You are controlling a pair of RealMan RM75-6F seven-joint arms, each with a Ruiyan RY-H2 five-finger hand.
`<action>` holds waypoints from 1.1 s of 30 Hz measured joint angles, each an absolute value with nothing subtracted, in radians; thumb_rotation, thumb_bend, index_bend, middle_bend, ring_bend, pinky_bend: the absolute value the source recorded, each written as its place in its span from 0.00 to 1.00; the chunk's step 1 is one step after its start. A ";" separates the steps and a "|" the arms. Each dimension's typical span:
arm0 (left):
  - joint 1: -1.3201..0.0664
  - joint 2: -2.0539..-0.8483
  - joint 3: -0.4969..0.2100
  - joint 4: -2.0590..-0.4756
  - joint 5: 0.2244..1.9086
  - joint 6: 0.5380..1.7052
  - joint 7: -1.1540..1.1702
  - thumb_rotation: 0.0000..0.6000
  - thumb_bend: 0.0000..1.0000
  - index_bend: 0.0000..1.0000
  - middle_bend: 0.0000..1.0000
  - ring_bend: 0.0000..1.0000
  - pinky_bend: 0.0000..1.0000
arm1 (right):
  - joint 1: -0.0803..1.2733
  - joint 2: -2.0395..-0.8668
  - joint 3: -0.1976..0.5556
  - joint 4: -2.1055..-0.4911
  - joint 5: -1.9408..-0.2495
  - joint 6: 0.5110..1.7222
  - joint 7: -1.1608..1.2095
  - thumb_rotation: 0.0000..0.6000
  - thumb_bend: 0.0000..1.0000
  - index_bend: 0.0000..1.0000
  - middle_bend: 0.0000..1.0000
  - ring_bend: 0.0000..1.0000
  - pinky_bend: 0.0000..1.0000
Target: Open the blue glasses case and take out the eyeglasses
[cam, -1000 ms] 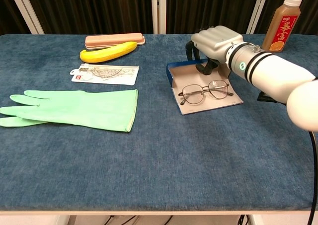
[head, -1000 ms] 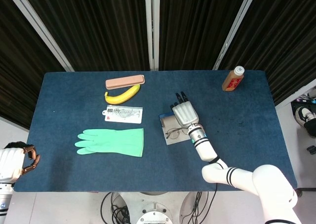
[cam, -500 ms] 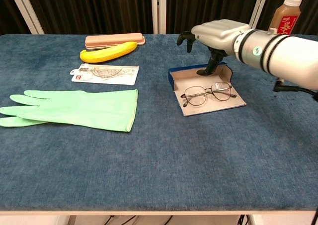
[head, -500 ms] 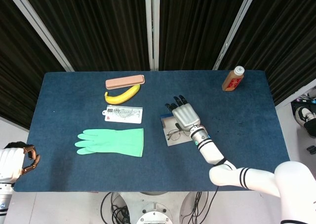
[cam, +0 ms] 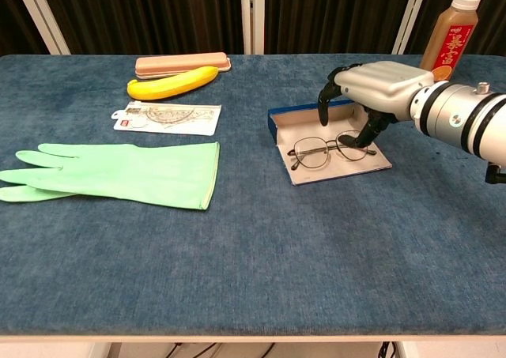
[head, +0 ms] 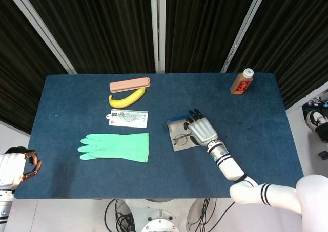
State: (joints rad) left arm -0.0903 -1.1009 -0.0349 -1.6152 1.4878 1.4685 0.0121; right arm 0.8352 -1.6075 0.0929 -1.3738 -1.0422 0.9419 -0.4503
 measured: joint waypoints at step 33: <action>-0.090 -1.101 -0.034 -1.615 1.488 1.468 0.009 1.00 0.37 0.66 0.66 0.43 0.39 | 0.819 -1.536 0.082 -1.428 -1.259 0.879 -0.307 1.00 0.48 0.72 0.35 0.00 0.00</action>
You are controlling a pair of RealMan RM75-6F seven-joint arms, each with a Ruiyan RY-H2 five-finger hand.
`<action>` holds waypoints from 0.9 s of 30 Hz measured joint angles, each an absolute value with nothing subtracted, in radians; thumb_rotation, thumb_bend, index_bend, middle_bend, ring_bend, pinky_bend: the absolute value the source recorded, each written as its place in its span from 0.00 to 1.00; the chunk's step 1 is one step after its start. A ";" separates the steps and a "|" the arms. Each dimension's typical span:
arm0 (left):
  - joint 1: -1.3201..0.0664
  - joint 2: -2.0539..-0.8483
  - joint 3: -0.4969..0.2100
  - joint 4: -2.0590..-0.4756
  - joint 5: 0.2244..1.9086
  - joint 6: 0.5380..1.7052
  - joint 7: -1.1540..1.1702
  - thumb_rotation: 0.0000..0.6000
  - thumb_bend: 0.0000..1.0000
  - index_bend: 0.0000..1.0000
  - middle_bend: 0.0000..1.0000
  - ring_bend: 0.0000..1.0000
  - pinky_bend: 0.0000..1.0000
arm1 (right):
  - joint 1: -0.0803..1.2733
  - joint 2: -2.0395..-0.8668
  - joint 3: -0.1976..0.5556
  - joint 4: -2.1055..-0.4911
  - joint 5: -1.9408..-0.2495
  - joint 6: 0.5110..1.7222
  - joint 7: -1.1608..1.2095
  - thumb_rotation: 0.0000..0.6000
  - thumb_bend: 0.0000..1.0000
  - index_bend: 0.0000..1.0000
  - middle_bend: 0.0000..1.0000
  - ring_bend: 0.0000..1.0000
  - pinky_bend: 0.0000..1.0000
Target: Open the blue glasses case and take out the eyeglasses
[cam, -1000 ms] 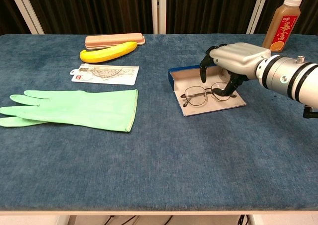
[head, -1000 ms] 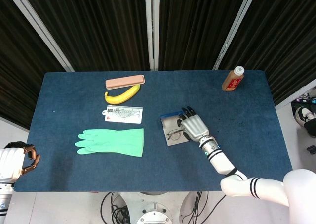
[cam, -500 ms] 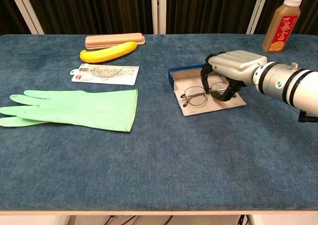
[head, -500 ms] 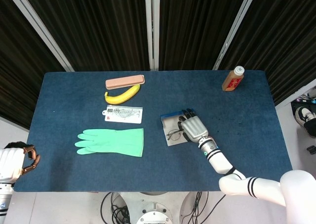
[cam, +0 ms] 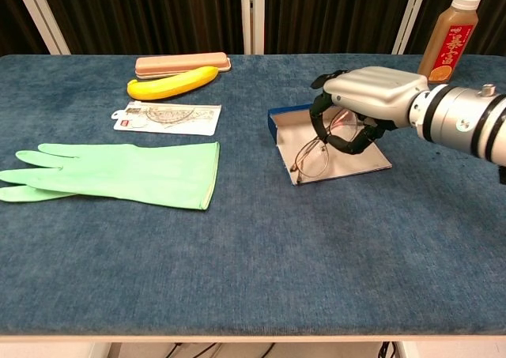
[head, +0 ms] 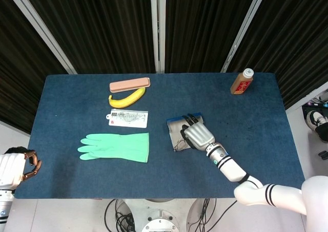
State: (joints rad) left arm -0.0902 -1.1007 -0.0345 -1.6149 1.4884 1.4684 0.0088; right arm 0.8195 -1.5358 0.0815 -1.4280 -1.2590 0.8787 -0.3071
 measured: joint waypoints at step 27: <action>-0.089 -1.101 -0.035 -1.613 1.489 1.470 0.006 1.00 0.37 0.66 0.66 0.43 0.39 | 0.882 -1.495 0.041 -1.572 -1.364 0.787 -0.354 1.00 0.37 0.00 0.09 0.00 0.00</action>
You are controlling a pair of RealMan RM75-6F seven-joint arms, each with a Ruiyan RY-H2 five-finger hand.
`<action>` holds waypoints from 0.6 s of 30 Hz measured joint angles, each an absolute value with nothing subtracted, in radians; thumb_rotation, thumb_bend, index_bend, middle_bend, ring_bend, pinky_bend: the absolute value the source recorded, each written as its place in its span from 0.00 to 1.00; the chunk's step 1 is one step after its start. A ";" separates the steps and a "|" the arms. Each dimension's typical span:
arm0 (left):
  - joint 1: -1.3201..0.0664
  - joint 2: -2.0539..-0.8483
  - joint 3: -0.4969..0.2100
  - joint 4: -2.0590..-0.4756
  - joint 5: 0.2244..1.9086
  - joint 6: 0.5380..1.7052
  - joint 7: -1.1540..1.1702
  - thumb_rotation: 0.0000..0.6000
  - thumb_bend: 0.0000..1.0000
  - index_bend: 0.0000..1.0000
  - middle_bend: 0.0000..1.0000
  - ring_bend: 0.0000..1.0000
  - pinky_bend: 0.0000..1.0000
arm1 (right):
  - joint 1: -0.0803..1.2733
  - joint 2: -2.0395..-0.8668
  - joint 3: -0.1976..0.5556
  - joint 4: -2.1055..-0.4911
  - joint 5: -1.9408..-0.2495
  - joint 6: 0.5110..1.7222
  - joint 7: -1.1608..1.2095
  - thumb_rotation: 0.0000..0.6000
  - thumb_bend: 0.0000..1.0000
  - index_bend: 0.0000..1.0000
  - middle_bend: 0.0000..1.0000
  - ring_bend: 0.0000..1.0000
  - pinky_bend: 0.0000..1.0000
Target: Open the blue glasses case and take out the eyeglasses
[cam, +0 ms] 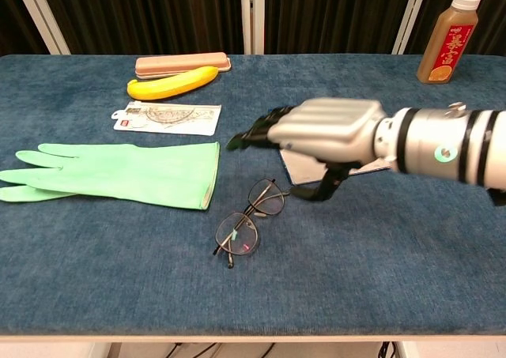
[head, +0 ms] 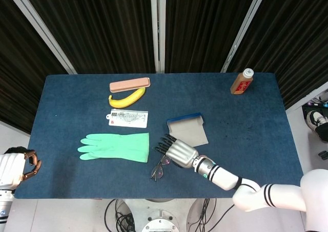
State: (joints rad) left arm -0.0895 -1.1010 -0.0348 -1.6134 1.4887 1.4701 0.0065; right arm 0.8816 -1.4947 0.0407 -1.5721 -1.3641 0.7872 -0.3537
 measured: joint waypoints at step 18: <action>-0.087 -1.110 -0.036 -1.613 1.489 1.479 0.041 1.00 0.37 0.66 0.66 0.43 0.39 | 0.334 -1.187 -0.071 -1.741 -1.374 1.520 -0.358 1.00 0.35 0.00 0.09 0.00 0.00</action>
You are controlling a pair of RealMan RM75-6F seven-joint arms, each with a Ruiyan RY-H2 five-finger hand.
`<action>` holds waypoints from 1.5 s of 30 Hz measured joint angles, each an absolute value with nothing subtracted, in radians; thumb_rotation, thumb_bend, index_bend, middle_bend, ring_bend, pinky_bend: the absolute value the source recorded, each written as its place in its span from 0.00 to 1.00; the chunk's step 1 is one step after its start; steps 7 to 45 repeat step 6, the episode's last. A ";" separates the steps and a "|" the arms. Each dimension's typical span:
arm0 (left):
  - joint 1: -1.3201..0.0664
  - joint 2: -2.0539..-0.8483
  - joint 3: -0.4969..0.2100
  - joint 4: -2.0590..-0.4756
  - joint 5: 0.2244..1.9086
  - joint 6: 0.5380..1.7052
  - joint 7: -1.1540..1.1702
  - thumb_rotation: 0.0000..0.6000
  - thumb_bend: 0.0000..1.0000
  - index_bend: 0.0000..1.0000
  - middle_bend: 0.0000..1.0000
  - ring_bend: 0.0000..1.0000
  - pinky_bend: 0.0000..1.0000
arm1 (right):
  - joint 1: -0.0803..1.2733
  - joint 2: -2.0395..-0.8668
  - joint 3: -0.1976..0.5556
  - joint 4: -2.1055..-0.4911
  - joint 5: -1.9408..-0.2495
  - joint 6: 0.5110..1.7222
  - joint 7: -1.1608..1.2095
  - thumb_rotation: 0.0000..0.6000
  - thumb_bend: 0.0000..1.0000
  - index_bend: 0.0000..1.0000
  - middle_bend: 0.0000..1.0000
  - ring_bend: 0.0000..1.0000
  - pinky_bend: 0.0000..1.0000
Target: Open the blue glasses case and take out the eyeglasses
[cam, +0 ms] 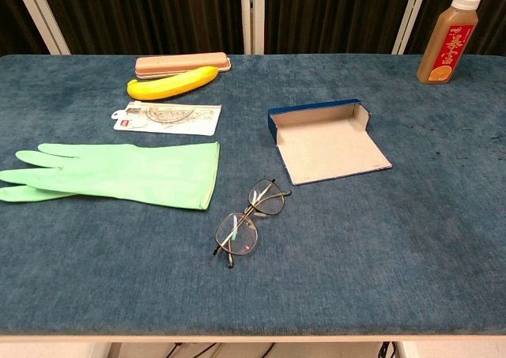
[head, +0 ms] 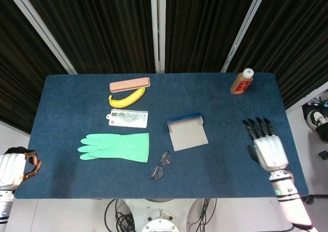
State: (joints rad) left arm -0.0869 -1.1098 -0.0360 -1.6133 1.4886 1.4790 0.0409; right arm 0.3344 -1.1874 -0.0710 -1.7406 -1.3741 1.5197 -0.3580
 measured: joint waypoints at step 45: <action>-0.086 -1.113 -0.036 -1.613 1.489 1.483 0.050 1.00 0.37 0.66 0.66 0.43 0.39 | 0.175 -1.154 -0.115 -1.725 -1.437 1.667 -0.254 1.00 0.35 0.00 0.09 0.00 0.00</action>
